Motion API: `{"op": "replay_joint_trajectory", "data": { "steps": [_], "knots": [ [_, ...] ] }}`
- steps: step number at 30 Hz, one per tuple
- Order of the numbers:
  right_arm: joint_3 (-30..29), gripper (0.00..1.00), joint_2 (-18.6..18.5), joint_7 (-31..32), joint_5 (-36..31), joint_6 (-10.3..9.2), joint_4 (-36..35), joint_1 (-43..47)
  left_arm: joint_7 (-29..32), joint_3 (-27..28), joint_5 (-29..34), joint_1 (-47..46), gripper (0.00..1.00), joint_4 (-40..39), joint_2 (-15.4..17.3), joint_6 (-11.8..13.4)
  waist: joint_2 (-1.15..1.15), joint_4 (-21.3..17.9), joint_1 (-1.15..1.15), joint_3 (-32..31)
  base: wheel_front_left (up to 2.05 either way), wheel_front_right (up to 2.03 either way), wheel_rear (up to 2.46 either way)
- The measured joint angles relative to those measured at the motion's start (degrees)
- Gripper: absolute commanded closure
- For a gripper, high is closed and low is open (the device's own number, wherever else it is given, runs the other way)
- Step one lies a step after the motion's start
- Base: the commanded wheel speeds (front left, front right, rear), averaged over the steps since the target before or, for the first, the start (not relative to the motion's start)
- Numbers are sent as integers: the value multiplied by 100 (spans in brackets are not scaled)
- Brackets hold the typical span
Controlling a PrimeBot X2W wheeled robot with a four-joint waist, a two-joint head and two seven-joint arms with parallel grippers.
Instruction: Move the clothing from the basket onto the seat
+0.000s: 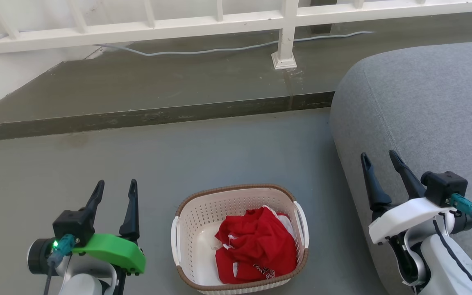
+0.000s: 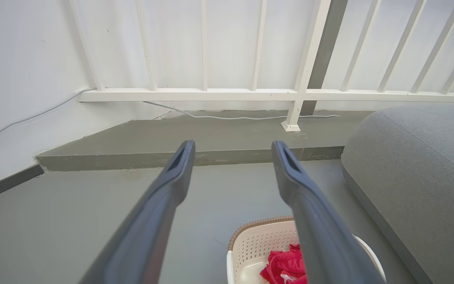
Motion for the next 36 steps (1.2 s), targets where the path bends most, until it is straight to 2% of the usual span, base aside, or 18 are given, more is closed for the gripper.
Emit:
{"op": "replay_joint_trajectory", "data": {
  "steps": [11,36],
  "knots": [
    [138,0,-11,-221,-694,-44,41,-104,-216,-96,642,2,0,104,-5,99,0,-3,0,16,0,0,0],
    [7,0,14,-221,-820,21,93,-107,-216,-67,659,-1,0,268,-41,91,0,21,0,53,0,0,0]
  ]
}}
